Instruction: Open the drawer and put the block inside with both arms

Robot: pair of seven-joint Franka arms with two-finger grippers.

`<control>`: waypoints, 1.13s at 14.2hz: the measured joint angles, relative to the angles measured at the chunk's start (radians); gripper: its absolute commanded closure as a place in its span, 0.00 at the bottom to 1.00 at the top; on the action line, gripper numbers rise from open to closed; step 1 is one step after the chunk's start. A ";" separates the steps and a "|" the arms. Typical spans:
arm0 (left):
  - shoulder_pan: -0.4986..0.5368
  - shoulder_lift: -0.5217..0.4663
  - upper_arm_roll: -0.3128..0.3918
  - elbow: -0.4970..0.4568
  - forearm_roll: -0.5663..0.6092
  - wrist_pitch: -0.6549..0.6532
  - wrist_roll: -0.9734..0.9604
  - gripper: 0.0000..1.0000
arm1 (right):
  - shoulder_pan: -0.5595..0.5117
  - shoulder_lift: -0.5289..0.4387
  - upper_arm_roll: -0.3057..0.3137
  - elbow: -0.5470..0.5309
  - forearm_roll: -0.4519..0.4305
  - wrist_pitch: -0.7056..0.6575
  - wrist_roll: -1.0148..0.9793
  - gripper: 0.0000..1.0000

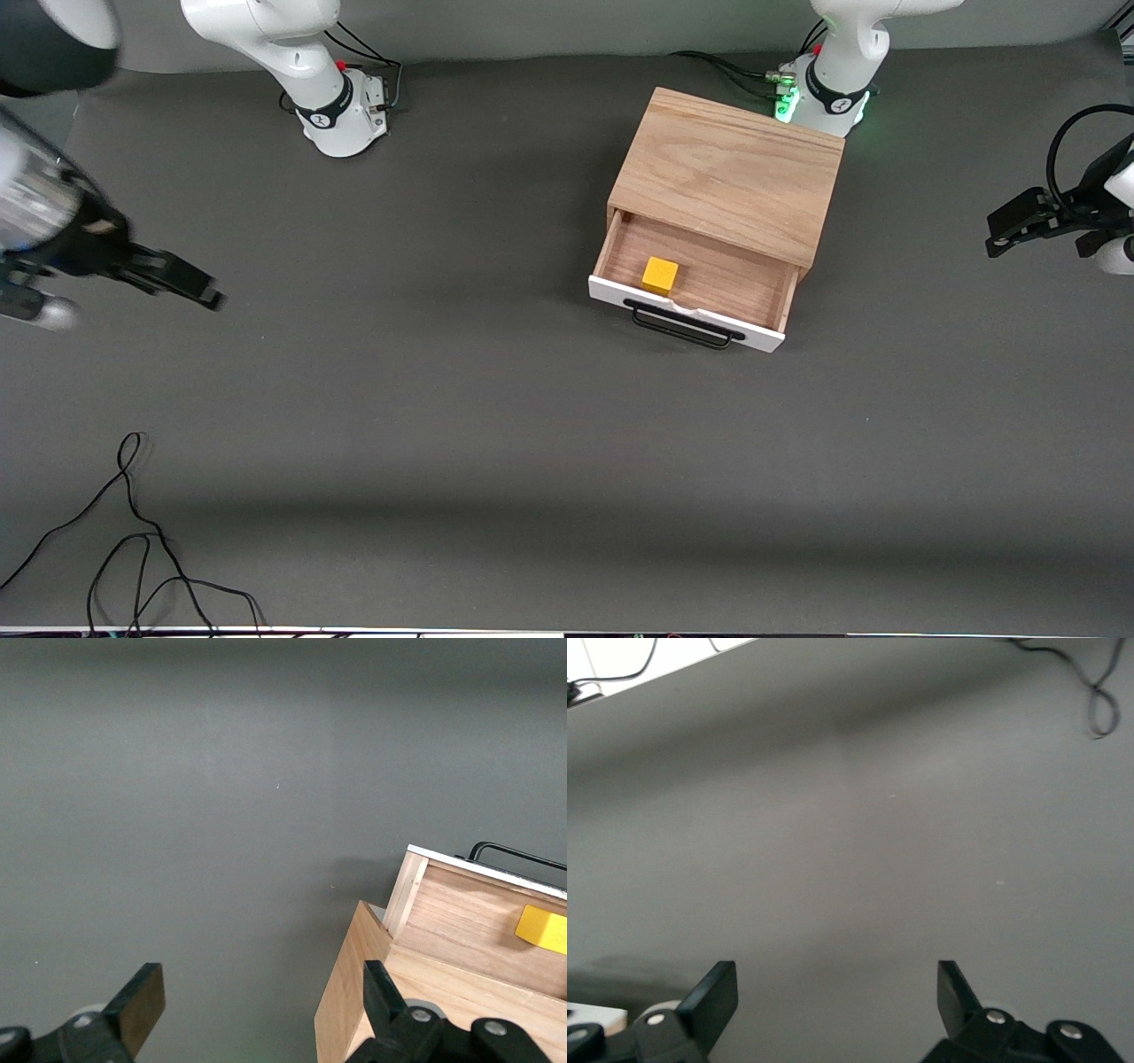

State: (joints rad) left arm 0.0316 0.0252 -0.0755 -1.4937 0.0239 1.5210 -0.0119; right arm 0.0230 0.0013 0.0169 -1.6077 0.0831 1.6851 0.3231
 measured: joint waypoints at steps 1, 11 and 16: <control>0.000 0.000 0.000 0.000 0.000 0.000 0.000 0.00 | -0.022 -0.023 0.001 -0.022 -0.004 0.000 -0.033 0.00; -0.002 0.000 -0.006 -0.001 -0.007 -0.003 0.000 0.00 | -0.068 -0.038 0.052 -0.044 -0.039 -0.055 -0.214 0.00; -0.003 0.000 -0.008 -0.002 -0.007 -0.013 0.000 0.00 | -0.077 -0.028 0.053 -0.044 -0.045 -0.056 -0.249 0.00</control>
State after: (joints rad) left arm 0.0282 0.0252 -0.0839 -1.4955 0.0165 1.5076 -0.0119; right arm -0.0542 -0.0265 0.0697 -1.6516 0.0381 1.6288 0.0740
